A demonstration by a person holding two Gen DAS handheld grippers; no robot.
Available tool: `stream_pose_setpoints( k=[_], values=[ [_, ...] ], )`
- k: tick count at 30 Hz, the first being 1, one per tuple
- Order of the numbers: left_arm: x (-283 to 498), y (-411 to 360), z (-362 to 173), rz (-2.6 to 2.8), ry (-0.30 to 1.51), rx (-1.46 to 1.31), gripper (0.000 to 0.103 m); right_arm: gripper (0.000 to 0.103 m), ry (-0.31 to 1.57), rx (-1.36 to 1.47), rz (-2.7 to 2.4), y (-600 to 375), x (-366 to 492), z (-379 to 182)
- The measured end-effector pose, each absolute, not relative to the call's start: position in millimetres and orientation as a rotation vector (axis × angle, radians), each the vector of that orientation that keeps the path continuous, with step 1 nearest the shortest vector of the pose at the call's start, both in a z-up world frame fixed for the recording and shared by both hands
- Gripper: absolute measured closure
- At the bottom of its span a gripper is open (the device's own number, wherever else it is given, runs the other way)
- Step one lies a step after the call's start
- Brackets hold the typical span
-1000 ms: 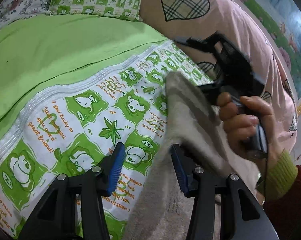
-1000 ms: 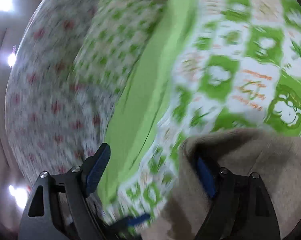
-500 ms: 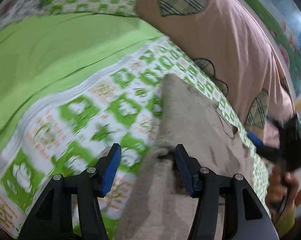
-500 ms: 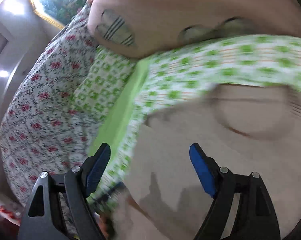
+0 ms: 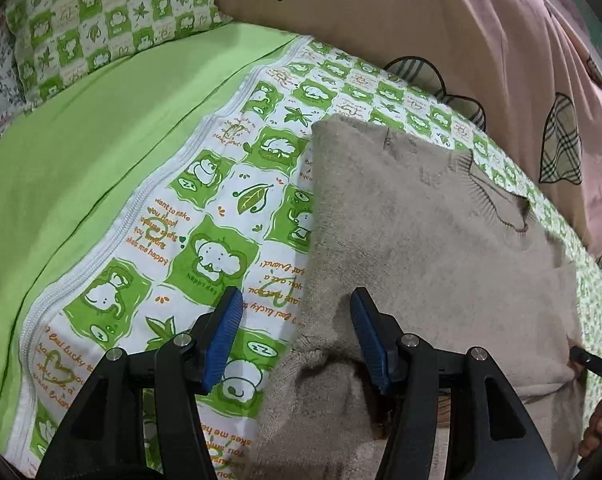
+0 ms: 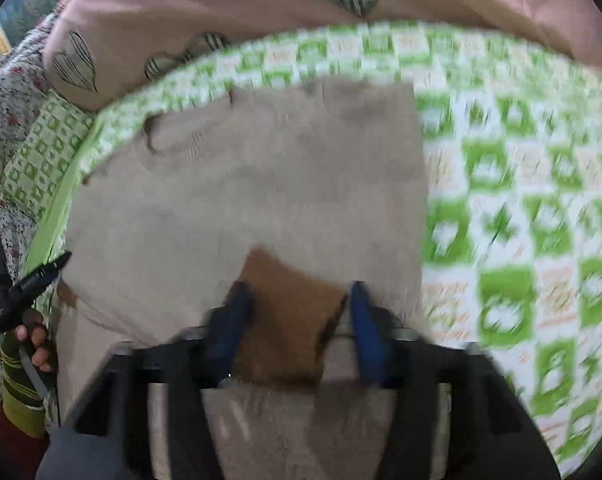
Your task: Fold small clothes
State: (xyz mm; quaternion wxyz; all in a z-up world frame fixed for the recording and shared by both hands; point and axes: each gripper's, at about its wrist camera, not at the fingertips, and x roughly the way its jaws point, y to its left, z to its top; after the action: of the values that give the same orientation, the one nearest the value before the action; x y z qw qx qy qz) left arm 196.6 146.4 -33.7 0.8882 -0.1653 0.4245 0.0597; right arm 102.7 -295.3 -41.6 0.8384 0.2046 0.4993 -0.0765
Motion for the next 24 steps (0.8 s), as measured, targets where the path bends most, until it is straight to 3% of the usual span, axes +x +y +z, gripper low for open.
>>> stream_pose_setpoints(
  k=[1, 6, 11, 15, 20, 21, 24],
  values=[
    [196, 146, -34, 0.127, 0.880, -0.341, 0.046, 0.094, 1.060, 0.445, -0.159, -295, 104, -42],
    [197, 144, -35, 0.132, 0.876, -0.341, 0.045, 0.094, 0.880, 0.465, -0.162, -295, 97, 10],
    [202, 138, -34, 0.148, 0.877, -0.309, 0.044, 0.092, 1.034, 0.365, -0.377, -306, 111, -21],
    [203, 139, -35, 0.151, 0.880, -0.305, 0.043, 0.092, 0.933, 0.385, -0.293, -286, 106, -10],
    [204, 144, -34, 0.126, 0.898, -0.307, 0.043, 0.086, 1.054, 0.400, -0.238, -283, 119, -42],
    [202, 147, -33, 0.121, 0.903, -0.303, 0.043, 0.089, 1.043, 0.455, -0.228, -292, 115, -44],
    [182, 152, -23, 0.110, 0.909, -0.269, 0.043, 0.083, 0.994, 0.517, -0.249, -298, 96, -27]
  ],
)
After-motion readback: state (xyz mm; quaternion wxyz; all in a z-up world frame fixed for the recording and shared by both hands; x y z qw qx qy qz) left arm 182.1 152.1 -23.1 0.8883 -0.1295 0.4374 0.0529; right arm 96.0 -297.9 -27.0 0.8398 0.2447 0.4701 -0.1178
